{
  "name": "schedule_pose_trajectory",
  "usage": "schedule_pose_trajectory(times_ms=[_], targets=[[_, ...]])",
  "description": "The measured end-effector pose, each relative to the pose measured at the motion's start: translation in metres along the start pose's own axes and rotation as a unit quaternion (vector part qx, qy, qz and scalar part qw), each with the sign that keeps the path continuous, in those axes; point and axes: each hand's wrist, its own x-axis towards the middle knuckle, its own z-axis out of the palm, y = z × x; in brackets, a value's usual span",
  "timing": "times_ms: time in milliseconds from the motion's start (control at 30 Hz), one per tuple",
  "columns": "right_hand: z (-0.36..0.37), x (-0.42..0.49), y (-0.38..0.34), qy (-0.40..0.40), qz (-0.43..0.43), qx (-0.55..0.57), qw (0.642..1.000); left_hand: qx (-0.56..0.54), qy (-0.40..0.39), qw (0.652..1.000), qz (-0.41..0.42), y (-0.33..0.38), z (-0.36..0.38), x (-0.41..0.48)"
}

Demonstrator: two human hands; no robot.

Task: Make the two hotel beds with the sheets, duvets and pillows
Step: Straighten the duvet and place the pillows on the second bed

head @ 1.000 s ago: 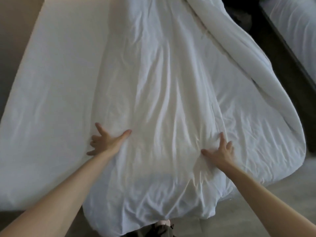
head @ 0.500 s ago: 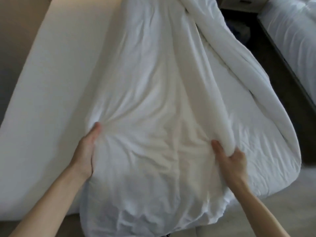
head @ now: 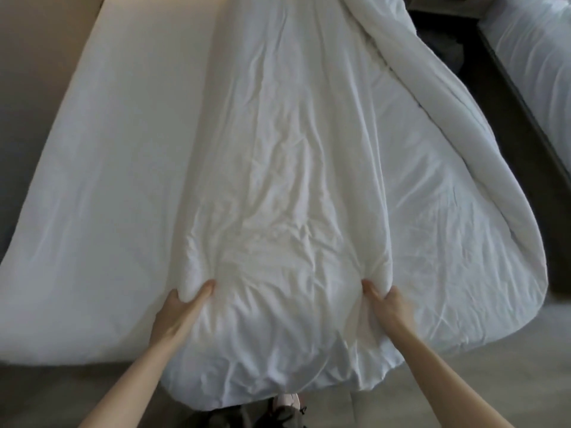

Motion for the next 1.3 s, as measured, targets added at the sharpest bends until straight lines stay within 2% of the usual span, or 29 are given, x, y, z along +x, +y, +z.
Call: schedule_pose_trajectory(times_ms=[100, 200, 267, 400, 467, 533, 567, 600, 633, 667, 733, 767, 833, 900, 1000, 1300], targets=[[-0.018, -0.026, -0.013, 0.016, -0.061, -0.057, 0.996, 0.021, 0.03, 0.998, 0.057, -0.002, -0.011, -0.021], [-0.046, -0.048, -0.021, 0.085, -0.132, -0.061, 0.986, -0.034, 0.051, 0.993, 0.1, 0.001, -0.023, -0.028], [-0.05, -0.046, -0.01, 0.1, -0.119, -0.081, 0.985, -0.014, 0.062, 0.993, 0.097, -0.008, -0.024, -0.026], [-0.021, -0.026, 0.02, -0.02, -0.026, -0.161, 0.986, 0.147, 0.011, 0.989, 0.03, -0.051, -0.006, -0.017], [-0.005, -0.032, 0.022, -0.007, -0.016, -0.195, 0.981, 0.175, 0.064, 0.981, 0.048, -0.059, 0.005, -0.02], [0.011, -0.048, 0.019, 0.052, -0.146, -0.213, 0.965, 0.205, 0.16, 0.952, 0.159, -0.053, 0.017, -0.034], [0.02, -0.055, 0.019, 0.052, -0.231, -0.221, 0.946, 0.222, 0.171, 0.93, 0.236, -0.045, 0.024, -0.043], [0.028, -0.059, 0.019, 0.021, -0.288, -0.237, 0.928, 0.247, 0.146, 0.908, 0.305, -0.036, 0.033, -0.053], [0.033, -0.064, 0.018, -0.035, -0.303, -0.247, 0.92, 0.275, 0.092, 0.893, 0.344, -0.028, 0.043, -0.061], [0.037, -0.07, 0.017, -0.096, -0.279, -0.251, 0.922, 0.311, 0.018, 0.887, 0.341, -0.019, 0.052, -0.07], [0.034, -0.079, 0.018, -0.198, -0.176, -0.199, 0.944, 0.409, -0.122, 0.871, 0.246, -0.009, 0.062, -0.08], [0.028, -0.084, 0.017, -0.217, -0.14, -0.148, 0.955, 0.455, -0.159, 0.851, 0.208, -0.006, 0.064, -0.083], [0.011, -0.095, 0.017, -0.204, -0.121, -0.09, 0.967, 0.487, -0.183, 0.832, 0.194, 0.0, 0.06, -0.092], [-0.012, -0.107, 0.016, -0.177, -0.145, -0.107, 0.968, 0.484, -0.197, 0.826, 0.212, 0.009, 0.049, -0.104], [-0.048, -0.127, 0.013, -0.126, -0.199, -0.137, 0.962, 0.506, -0.165, 0.798, 0.282, 0.034, 0.031, -0.132], [-0.149, -0.135, 0.028, 0.005, -0.219, -0.103, 0.97, 0.428, -0.126, 0.793, 0.415, 0.13, 0.047, -0.195]])
